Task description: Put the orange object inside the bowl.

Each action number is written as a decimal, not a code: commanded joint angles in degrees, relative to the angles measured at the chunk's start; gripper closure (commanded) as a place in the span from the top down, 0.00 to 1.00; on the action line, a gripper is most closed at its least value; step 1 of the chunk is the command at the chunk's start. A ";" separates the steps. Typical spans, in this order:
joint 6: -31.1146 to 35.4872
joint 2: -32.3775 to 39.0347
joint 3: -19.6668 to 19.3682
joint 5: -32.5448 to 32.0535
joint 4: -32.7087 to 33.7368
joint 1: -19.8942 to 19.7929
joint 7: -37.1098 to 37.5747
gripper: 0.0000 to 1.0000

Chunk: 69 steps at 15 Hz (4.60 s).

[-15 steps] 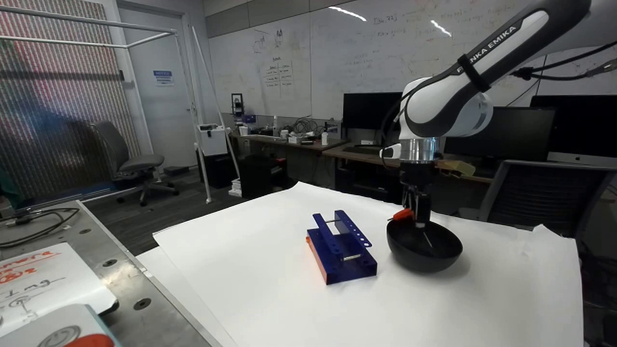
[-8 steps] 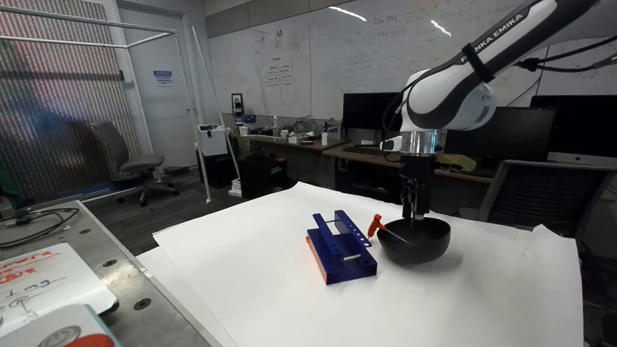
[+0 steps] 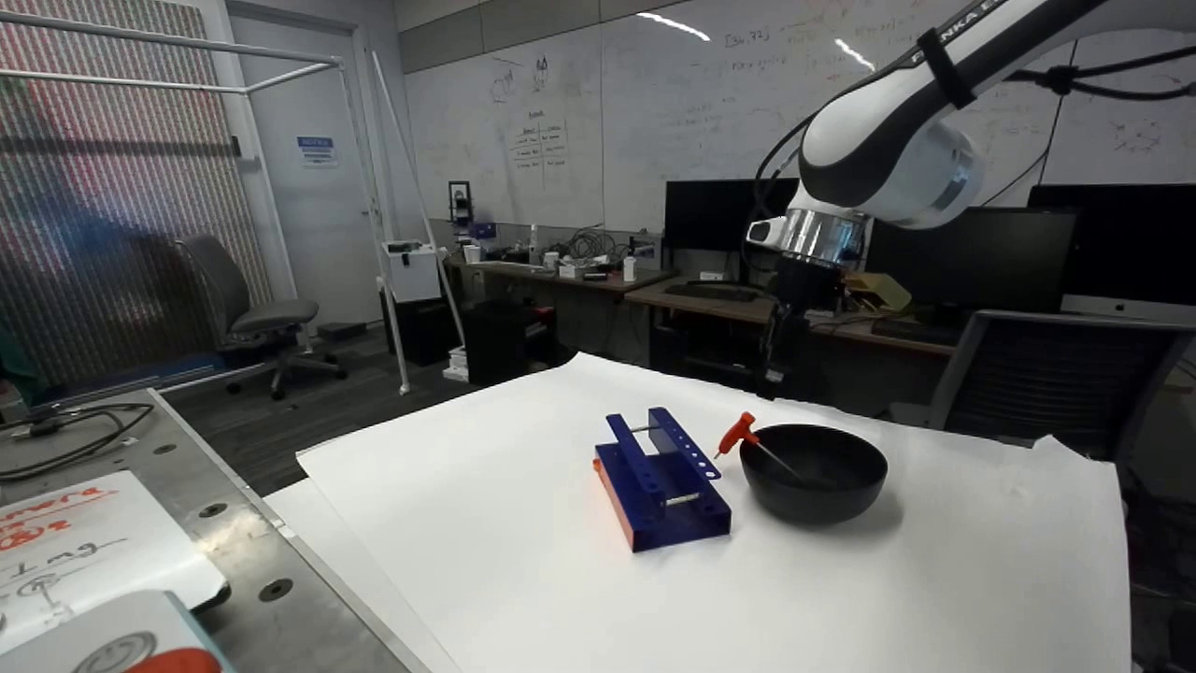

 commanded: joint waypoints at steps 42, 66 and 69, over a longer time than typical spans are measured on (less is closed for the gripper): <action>-34.74 28.03 -1.05 -26.40 40.35 7.42 28.76 1.00; -33.35 16.87 0.10 -28.56 33.78 8.60 24.78 0.14; -31.02 11.19 0.42 -29.30 30.34 8.76 24.36 0.14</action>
